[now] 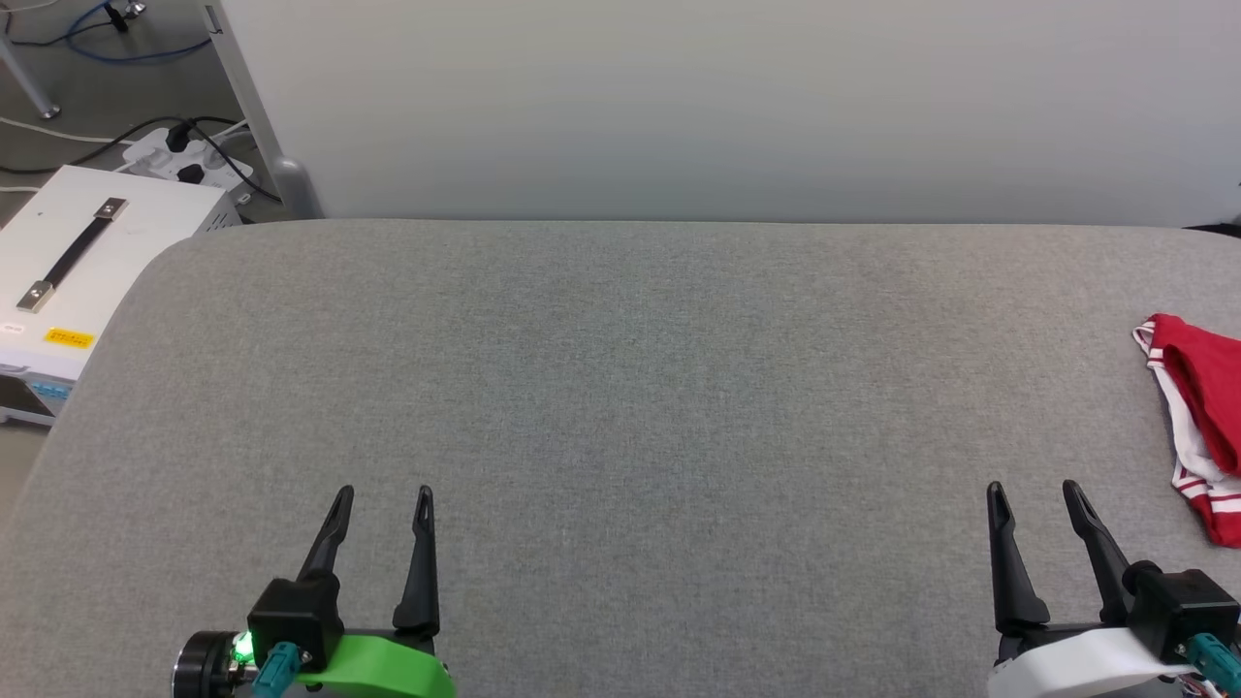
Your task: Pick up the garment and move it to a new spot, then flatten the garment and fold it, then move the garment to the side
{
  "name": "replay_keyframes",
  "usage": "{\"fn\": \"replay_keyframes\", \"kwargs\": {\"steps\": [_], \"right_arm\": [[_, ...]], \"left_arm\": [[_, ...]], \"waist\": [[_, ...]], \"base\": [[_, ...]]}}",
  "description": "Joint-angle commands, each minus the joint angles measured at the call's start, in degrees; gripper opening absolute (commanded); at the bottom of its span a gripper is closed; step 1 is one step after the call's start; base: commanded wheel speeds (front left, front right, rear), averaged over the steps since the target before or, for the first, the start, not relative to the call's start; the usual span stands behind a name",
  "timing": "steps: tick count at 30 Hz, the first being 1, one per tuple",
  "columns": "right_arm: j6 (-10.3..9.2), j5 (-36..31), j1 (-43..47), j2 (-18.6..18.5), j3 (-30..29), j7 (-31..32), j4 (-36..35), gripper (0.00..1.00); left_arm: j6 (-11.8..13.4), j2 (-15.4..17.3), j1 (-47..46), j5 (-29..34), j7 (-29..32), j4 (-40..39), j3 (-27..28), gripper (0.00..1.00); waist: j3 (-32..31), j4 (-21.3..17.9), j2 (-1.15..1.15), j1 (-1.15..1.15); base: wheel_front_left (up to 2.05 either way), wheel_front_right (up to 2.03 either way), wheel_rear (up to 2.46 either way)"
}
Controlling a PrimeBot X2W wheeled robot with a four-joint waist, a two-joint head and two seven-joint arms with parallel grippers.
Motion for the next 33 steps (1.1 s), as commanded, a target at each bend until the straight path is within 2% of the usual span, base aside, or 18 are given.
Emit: {"fn": "replay_keyframes", "kwargs": {"steps": [1,2,3,33], "right_arm": [[-0.05,0.14,0.59,0.07,0.03,-0.27,-0.17,1.00],[-0.05,0.13,0.57,0.07,0.07,-0.27,-0.16,1.00],[0.00,-0.01,-0.01,0.00,0.03,0.02,0.01,0.00],[-0.01,-1.74,-1.22,0.01,0.59,3.14,-0.58,0.00]], "left_arm": [[-0.06,-0.36,0.75,0.69,-0.34,0.02,0.11,1.00],[-0.08,-0.34,0.65,0.72,-0.34,0.15,0.18,1.00],[0.00,0.03,-0.01,0.20,0.09,0.13,0.01,0.00],[0.78,-0.05,-0.97,1.09,3.12,-0.88,0.16,0.00]], "waist": [[0.03,0.02,0.00,0.00],[0.07,0.03,0.00,0.00],[0.06,0.01,0.00,0.00],[0.10,-0.32,0.00,0.00]], "base": [[0.00,0.00,0.00],[0.00,0.00,0.00],[0.00,0.00,0.00],[0.00,0.00,0.00]]}}
